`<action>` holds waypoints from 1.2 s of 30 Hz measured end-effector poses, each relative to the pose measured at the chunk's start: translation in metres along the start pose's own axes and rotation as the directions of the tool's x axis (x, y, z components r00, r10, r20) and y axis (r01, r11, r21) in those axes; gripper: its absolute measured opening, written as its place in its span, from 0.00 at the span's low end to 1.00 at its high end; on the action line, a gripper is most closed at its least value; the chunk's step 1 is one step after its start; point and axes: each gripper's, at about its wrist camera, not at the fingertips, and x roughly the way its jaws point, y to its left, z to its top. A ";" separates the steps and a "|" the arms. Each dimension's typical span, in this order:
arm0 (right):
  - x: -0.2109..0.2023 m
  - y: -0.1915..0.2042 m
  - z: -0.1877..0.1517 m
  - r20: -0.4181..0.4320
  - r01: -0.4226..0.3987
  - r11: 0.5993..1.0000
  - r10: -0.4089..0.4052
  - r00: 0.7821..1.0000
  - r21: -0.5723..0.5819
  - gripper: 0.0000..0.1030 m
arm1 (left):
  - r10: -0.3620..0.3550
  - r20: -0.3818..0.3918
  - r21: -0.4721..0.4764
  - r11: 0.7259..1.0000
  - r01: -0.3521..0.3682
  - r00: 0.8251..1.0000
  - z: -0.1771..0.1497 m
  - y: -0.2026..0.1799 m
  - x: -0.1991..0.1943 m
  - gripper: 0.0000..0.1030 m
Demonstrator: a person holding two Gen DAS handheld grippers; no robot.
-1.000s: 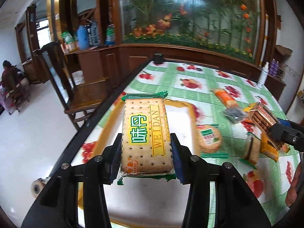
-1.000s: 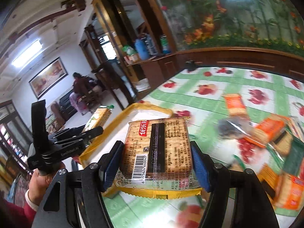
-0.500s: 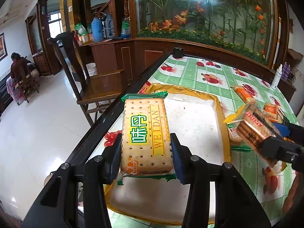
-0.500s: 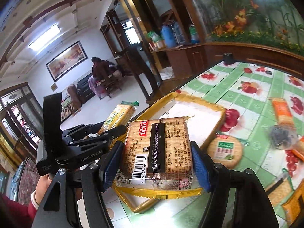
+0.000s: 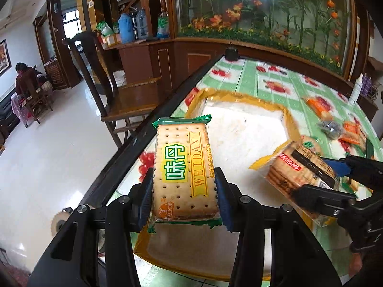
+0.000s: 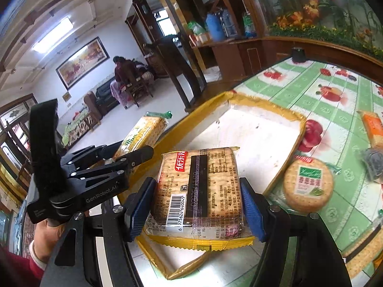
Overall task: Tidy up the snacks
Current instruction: 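Carry both packs into the yellow-rimmed tray and open both grippers, then move both grippers back from the tray to the snack pile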
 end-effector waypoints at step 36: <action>-0.077 -0.082 -0.036 0.081 0.197 0.968 -0.211 0.974 0.156 0.72 | -0.112 -0.004 0.058 0.992 0.112 0.994 0.010 -0.043 -0.015 0.80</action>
